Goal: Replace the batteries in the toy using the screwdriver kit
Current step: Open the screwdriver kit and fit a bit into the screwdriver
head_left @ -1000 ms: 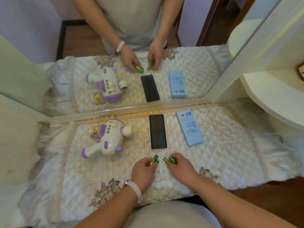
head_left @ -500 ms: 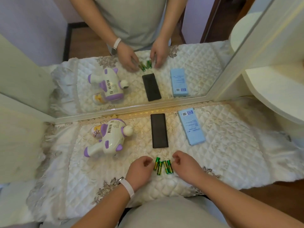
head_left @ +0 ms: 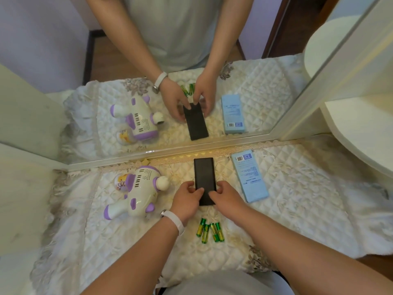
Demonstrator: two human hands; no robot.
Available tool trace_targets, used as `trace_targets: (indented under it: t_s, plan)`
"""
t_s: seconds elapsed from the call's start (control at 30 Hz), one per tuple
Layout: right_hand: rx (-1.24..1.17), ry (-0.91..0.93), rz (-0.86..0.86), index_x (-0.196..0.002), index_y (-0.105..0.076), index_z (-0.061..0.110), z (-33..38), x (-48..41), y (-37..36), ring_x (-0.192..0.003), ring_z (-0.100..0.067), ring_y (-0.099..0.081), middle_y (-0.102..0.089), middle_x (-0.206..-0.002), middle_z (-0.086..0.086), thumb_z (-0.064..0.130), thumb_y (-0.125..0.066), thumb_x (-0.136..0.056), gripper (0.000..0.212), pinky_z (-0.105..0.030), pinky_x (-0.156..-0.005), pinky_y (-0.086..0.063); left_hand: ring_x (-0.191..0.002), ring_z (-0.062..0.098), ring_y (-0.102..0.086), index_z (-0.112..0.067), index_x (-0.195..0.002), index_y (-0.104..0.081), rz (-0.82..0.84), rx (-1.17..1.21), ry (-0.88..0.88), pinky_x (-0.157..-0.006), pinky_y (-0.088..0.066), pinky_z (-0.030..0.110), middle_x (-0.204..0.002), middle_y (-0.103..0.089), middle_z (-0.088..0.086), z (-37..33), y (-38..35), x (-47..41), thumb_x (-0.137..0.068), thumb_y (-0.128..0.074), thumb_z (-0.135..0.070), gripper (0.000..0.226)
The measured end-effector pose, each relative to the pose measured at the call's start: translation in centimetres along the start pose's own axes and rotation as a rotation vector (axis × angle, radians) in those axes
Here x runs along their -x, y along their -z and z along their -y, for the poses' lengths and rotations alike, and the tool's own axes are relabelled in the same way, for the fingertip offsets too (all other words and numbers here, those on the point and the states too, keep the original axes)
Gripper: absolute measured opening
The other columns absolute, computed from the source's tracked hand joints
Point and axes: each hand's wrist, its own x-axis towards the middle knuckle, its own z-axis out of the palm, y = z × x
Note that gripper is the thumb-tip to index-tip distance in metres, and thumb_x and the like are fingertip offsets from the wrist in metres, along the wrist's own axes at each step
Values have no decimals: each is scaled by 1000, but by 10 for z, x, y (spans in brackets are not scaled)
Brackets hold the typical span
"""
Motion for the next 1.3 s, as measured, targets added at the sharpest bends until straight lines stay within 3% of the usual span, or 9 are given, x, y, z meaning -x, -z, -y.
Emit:
trace_targets:
  t_s: [0.13, 0.27, 0.53, 0.63, 0.77, 0.9, 1.1, 1.17, 1.3]
  plan:
    - [-59, -28, -9, -122, -54, 17, 2, -6, 4, -80, -5, -59, -62, -97, 6, 29, -51, -93, 31, -23, -63, -47, -88, 22, -67, -9, -117, -61, 5, -24, 18, -87, -56, 42, -95, -68, 5, -3, -3, -8, -94, -60, -17, 24]
    - [-170, -87, -44, -102, -55, 22, 2, -6, 11, -87, -18, -65, -65, -95, -1, 41, -52, -93, 21, -46, -81, -58, -82, 18, -64, -10, -107, -62, 73, 43, 16, -74, -53, 29, -93, -67, 8, -6, 0, -2, -93, -63, -13, 15]
    - [-353, 27, -134, -94, -62, 18, 40, 25, 25, -83, -19, -68, -70, -89, -4, 44, -49, -97, 30, -31, -64, -55, -71, 11, -60, -15, -105, -62, 200, 188, -150, -63, -45, 23, -76, -60, 1, -42, 25, 27, -91, -64, -11, 15]
    - [-373, 124, -143, -97, -63, 22, 61, 40, 32, -87, -20, -69, -71, -93, -4, 46, -51, -95, 27, -41, -79, -59, -74, 16, -63, -9, -94, -60, 197, 303, -180, -66, -50, 29, -80, -66, 5, -66, 36, 42, -93, -61, -12, 3]
    - [-329, 280, -100, -93, -63, 26, 89, 68, 47, -87, -21, -69, -72, -92, -2, 51, -54, -90, 27, -47, -84, -56, -84, 26, -67, 2, -102, -64, 145, 427, -283, -81, -56, 44, -92, -71, 10, -106, 50, 69, -98, -54, -34, 37]
    - [-339, 438, -79, -90, -64, 19, 113, 96, 64, -82, -22, -69, -72, -87, -5, 40, -58, -93, 21, -47, -79, -55, -100, 33, -69, -17, -103, -72, 90, 496, -390, -89, -54, 52, -99, -76, 9, -144, 63, 107, -93, -41, -54, 50]
    - [-274, 634, -40, -87, -59, 18, 138, 141, 94, -71, -26, -63, -67, -82, -11, 46, -58, -89, 28, -51, -70, -53, -96, 45, -67, 4, -104, -65, -9, 536, -506, -84, -53, 58, -100, -71, 27, -173, 68, 162, -85, -51, -59, 67]
    - [-257, 695, -19, -93, -59, 13, 144, 152, 105, -76, -31, -64, -67, -87, -14, 46, -57, -89, 33, -54, -74, -53, -85, 38, -67, 12, -103, -57, -60, 540, -557, -76, -53, 55, -100, -64, 35, -183, 69, 176, -79, -57, -68, 84]
    - [-273, 776, 58, -99, -62, 19, 150, 168, 121, -86, -23, -69, -71, -91, -3, 32, -55, -97, 14, -50, -77, -58, -79, 37, -61, 13, -102, -53, -141, 538, -648, -80, -49, 66, -97, -57, 40, -197, 68, 198, -70, -66, -74, 94]
